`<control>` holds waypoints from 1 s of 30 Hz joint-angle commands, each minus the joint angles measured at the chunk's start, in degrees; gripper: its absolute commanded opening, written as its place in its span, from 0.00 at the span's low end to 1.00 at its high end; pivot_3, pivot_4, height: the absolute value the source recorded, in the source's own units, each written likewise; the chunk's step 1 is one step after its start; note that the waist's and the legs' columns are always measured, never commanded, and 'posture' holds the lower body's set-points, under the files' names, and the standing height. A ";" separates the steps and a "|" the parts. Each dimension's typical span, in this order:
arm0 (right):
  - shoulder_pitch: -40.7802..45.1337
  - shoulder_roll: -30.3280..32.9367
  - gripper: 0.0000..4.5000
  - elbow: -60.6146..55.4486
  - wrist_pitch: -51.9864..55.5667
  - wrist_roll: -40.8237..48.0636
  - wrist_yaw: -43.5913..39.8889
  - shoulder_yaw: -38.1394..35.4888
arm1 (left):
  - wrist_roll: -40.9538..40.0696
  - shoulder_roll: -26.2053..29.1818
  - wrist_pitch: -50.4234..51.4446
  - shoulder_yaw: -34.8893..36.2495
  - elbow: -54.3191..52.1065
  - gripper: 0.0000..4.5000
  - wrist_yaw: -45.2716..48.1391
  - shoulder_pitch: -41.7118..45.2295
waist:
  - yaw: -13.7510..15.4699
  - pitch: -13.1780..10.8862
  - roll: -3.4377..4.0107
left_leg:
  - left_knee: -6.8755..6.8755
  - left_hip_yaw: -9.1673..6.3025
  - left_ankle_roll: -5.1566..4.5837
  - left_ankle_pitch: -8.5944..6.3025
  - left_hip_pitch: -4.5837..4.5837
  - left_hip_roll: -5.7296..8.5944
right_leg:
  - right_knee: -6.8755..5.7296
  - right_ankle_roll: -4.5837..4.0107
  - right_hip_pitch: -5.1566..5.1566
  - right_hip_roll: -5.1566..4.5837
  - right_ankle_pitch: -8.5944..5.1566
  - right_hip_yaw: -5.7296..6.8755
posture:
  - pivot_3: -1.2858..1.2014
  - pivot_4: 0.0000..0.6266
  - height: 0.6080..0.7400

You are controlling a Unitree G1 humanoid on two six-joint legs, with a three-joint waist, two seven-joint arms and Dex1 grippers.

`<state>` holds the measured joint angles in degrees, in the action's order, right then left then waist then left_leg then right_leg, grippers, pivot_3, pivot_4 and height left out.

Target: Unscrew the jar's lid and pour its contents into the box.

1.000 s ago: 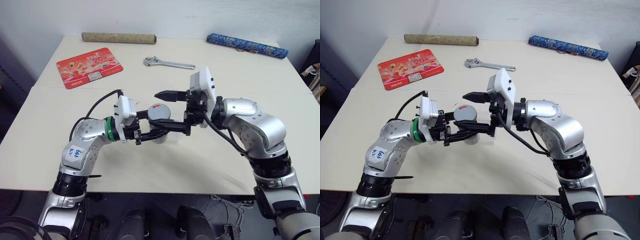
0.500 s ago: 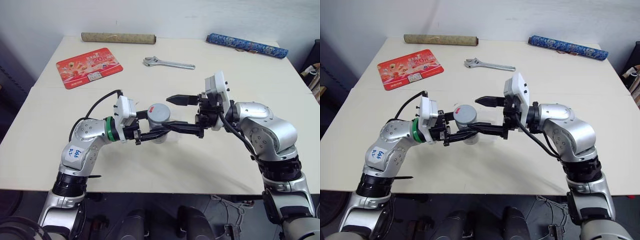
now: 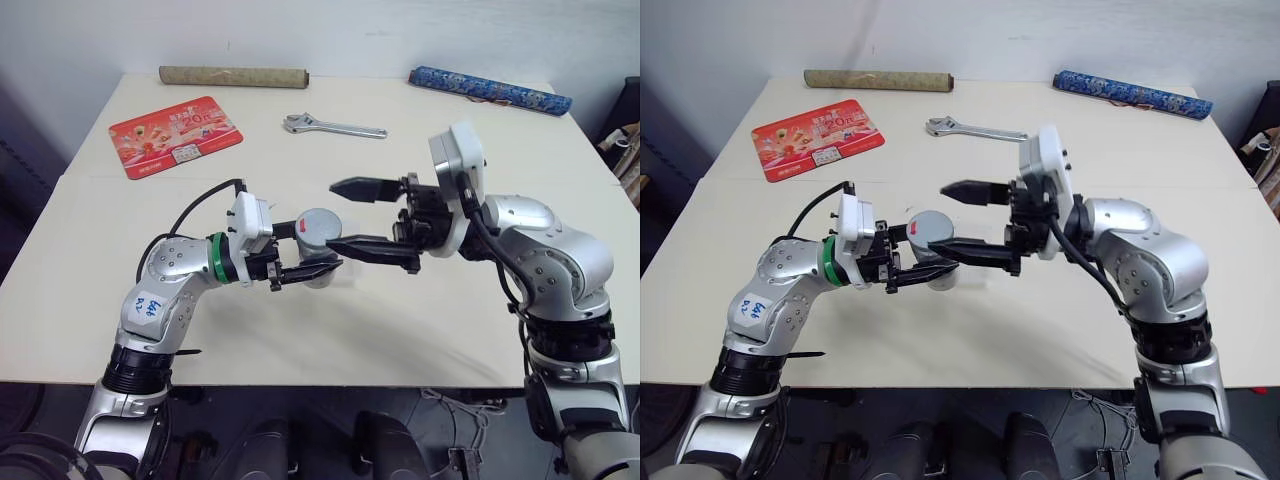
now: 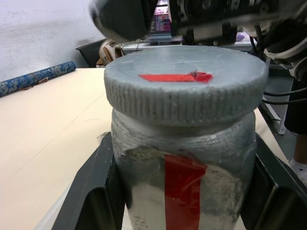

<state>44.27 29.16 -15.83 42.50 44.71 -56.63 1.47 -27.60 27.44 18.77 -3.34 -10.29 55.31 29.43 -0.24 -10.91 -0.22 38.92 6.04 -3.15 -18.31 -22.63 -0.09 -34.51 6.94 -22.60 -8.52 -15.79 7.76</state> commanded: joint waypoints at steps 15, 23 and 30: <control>2.52 -1.03 0.99 0.01 -2.26 -7.07 0.69 6.52 | -0.61 -0.15 0.22 0.20 -2.26 0.54 -0.16 0.16 | 0.10 -0.01 0.02 | 0.03 -0.02 -0.03 -0.01 -0.08 0.05 | 0.00 0.00 -0.02 0.02 0.00 0.07 | 0.52 0.24 1.00; 0.98 -1.89 0.56 1.31 -4.51 -7.61 -0.70 5.87 | -0.58 -0.20 0.21 0.21 -2.21 0.54 -0.20 0.28 | 0.10 -0.01 0.02 | 0.03 -0.01 -0.03 -0.01 -0.08 0.06 | 0.00 0.01 -0.02 0.02 0.00 0.10 | 0.52 0.24 1.00; -0.08 -6.38 0.56 1.76 10.68 17.79 6.19 -7.53 | -0.86 0.37 -0.09 0.50 -1.83 0.54 0.30 -0.05 | 0.14 -0.01 0.02 | 0.06 -0.06 -0.04 0.00 -0.10 0.05 | 0.00 0.01 -0.02 0.00 0.00 0.06 | 0.52 0.24 1.00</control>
<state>43.27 23.25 -12.77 49.33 52.62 -52.63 -0.85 -28.70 27.38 19.20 -3.33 -10.95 55.62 29.43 -0.10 -10.93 -0.20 38.97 5.96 -3.19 -18.31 -22.72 -0.04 -34.52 6.94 -22.61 -8.53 -15.79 7.81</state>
